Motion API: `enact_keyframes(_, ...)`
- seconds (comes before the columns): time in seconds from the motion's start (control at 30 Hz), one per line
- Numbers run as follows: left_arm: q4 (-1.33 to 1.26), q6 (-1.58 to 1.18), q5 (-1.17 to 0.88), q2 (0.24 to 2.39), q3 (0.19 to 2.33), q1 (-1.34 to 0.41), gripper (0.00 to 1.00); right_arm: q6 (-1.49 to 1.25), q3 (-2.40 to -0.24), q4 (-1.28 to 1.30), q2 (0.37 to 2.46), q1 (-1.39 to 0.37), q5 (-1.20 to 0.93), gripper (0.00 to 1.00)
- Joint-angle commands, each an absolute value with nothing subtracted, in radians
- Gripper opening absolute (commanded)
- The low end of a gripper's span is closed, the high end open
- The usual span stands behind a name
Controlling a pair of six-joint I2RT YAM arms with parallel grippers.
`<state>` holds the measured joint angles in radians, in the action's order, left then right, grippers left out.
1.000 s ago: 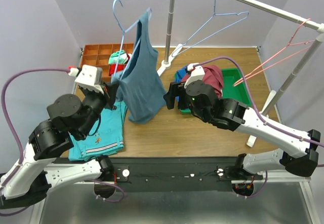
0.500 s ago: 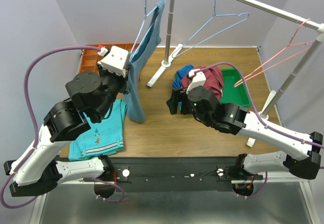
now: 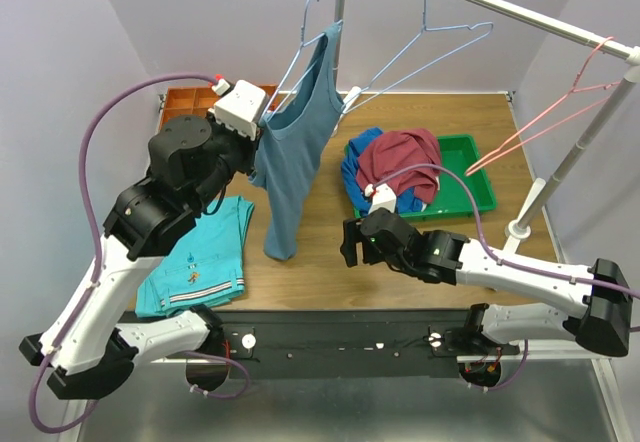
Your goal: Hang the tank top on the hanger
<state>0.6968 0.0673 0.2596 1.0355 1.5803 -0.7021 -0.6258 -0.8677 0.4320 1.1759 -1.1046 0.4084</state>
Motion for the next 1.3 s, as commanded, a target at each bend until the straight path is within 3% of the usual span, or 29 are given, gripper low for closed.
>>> enact_keyframes(0.0, 0.6, 0.072, 0.132, 1.083, 1.65, -0.641, 0.0, -0.68, -0.812, 0.399, 1.134, -1.109, 0.376, 0.87)
enact_keyframes(0.57, 0.595, 0.078, 0.017, 1.292, 1.942, -0.555, 0.0, -0.752, -0.693, 0.414, 1.065, -1.109, 0.35, 0.87)
enact_keyframes(0.93, 0.542, 0.06, 0.029, 1.227, 1.786, -0.551, 0.0, -0.753, -0.676, 0.4, 1.091, -1.109, 0.337, 0.87)
enact_keyframes(1.27, 0.496, 0.075, 0.026, 1.295, 1.792, -0.519, 0.0, -0.75, -0.672, 0.397, 1.088, -1.109, 0.316, 0.87)
